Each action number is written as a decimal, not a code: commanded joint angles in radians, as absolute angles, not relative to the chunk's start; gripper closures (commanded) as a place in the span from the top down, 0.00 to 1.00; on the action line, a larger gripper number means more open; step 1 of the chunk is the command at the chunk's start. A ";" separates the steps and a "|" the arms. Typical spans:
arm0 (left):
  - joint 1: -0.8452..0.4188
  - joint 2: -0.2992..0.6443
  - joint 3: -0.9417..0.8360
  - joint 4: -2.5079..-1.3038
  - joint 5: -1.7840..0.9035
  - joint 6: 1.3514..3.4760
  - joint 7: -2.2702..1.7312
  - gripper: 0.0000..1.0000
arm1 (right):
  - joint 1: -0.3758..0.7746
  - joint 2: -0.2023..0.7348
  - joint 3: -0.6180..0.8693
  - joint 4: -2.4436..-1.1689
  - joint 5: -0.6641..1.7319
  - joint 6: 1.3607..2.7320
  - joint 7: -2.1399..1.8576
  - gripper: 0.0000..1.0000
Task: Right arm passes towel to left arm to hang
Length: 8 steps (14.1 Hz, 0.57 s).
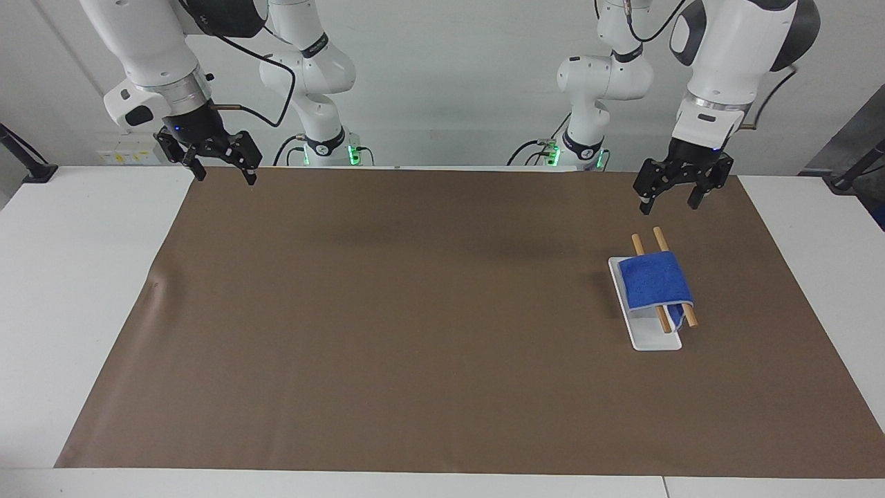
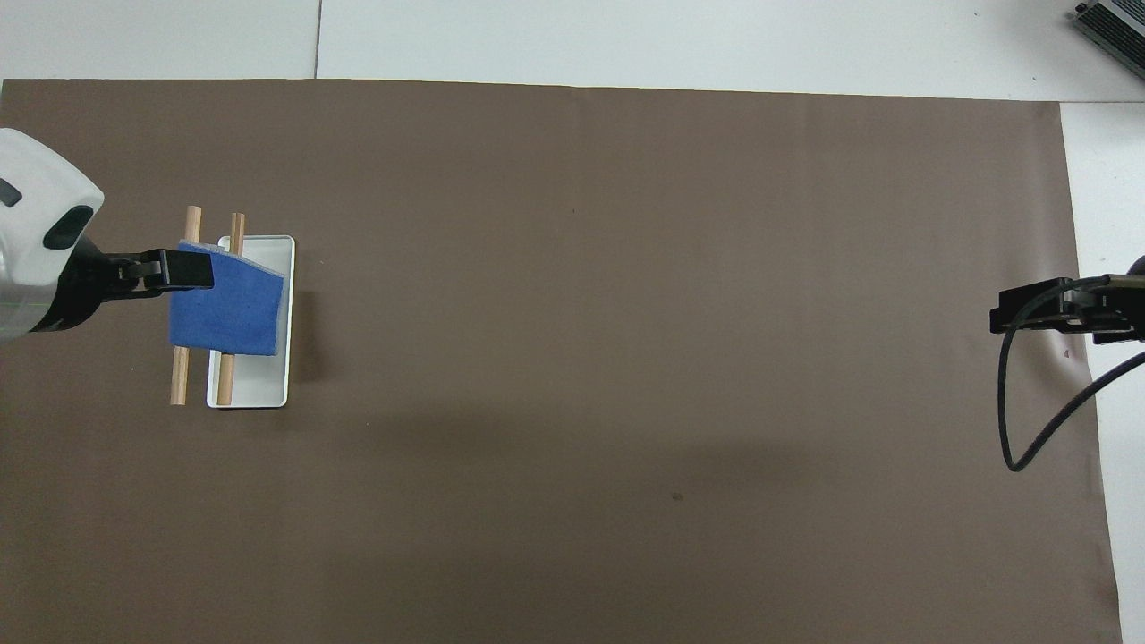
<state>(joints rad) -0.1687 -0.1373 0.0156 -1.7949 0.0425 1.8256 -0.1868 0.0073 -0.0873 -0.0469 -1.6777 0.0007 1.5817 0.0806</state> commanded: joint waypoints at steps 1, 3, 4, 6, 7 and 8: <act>-0.118 -0.077 0.017 -1.643 0.055 1.671 0.011 1.00 | 0.003 -0.124 -0.044 -1.721 -0.011 1.598 0.063 1.00; -0.097 -0.051 0.018 -1.559 0.054 1.565 0.063 1.00 | 0.003 -0.124 -0.044 -1.724 -0.009 1.598 0.095 1.00; -0.081 -0.035 0.015 -1.534 0.045 1.527 0.063 1.00 | 0.003 -0.124 -0.044 -1.724 -0.009 1.595 0.113 1.00; -0.069 0.009 0.014 -1.444 0.026 1.462 0.064 1.00 | 0.003 -0.127 -0.044 -1.726 -0.009 1.597 0.115 1.00; -0.069 0.030 0.018 -1.402 0.006 1.430 0.072 1.00 | 0.003 -0.127 -0.044 -1.726 -0.009 1.595 0.117 1.00; -0.063 0.040 0.020 -1.379 -0.006 1.399 0.086 1.00 | 0.003 -0.127 -0.044 -1.726 -0.008 1.594 0.118 1.00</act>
